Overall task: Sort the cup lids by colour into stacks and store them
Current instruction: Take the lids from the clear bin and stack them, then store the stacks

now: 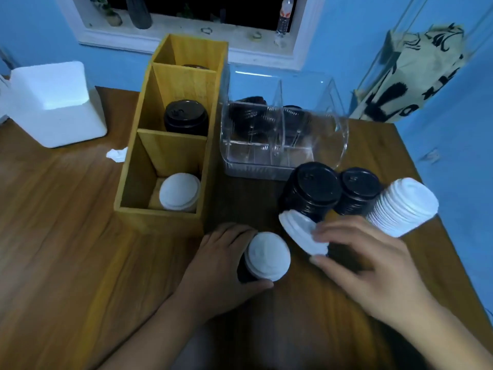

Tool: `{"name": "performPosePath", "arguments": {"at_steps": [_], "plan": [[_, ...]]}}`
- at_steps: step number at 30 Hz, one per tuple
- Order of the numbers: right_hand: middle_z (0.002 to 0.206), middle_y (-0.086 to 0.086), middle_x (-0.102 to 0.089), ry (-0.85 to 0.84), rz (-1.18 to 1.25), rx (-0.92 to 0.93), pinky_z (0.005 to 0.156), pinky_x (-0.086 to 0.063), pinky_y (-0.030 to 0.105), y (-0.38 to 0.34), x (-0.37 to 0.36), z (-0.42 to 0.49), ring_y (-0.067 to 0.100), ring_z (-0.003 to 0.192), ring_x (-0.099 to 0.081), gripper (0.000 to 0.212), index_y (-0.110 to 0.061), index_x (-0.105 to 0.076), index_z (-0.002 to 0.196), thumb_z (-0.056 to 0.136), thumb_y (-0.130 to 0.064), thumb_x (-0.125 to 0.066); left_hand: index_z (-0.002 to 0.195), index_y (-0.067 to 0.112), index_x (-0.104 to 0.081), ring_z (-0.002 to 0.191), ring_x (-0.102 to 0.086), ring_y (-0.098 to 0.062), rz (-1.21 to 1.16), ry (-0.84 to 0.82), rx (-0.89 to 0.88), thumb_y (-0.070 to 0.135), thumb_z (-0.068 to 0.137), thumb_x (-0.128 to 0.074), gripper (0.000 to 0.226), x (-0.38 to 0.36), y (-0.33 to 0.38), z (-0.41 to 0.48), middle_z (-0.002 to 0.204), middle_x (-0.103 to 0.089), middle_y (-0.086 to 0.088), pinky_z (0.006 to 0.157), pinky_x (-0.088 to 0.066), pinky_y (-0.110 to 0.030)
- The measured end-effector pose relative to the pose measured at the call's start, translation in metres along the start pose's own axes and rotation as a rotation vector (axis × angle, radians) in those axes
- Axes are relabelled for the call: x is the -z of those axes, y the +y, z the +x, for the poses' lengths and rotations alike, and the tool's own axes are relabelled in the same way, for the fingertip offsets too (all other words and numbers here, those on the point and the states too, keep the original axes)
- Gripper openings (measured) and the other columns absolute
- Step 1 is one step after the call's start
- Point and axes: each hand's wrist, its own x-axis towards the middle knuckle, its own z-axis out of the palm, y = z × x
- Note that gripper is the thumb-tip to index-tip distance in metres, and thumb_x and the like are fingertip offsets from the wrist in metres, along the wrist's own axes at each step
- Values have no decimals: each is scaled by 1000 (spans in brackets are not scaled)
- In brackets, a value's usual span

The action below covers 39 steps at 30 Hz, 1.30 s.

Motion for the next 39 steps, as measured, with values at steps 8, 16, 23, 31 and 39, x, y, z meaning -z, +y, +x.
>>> {"name": "performPosePath", "arguments": {"at_steps": [8, 16, 23, 31, 39], "plan": [[110, -6, -64, -107, -196, -110, 82, -54, 42, 30, -43, -78, 21, 101, -61, 31, -16, -73, 112, 87, -33, -79, 140, 27, -52, 131, -44, -14, 6, 35, -1, 82, 68, -63, 91, -3, 2, 1, 141, -53, 8, 108, -40, -37], [157, -19, -35, -430, 107, -224, 120, -21, 22, 38, -2, -48, 11, 150, -25, 80, -34, -53, 142, 76, 1, -79, 141, 28, -49, 132, -44, -14, 28, 32, -5, 83, 68, -64, 93, -4, 1, 0, 142, -52, 8, 110, -42, -40], [135, -21, -44, -615, -372, -254, 100, -42, 27, 43, -8, -32, 6, 125, -42, 80, -46, -37, 149, 79, -78, -59, 141, 27, -49, 132, -44, -13, 23, 45, -17, 83, 70, -63, 92, -5, 1, 0, 142, -52, 7, 110, -40, -36], [150, -29, -35, -522, -140, -218, 115, -37, 33, 48, -11, -52, -4, 139, -27, 80, -45, -36, 151, 81, -60, -73, 141, 26, -50, 133, -42, -13, 17, 51, -24, 83, 70, -62, 92, -5, 0, 0, 143, -52, 7, 112, -37, -36], [131, -27, -54, -270, 25, -233, 104, -40, 23, 19, -18, -21, -1, 126, -50, 69, -40, -56, 136, 74, -63, -76, 142, 32, -48, 134, -43, -9, 5, 24, -8, 85, 68, -63, 93, -8, -3, 3, 144, -51, 12, 114, -37, -37]]}}
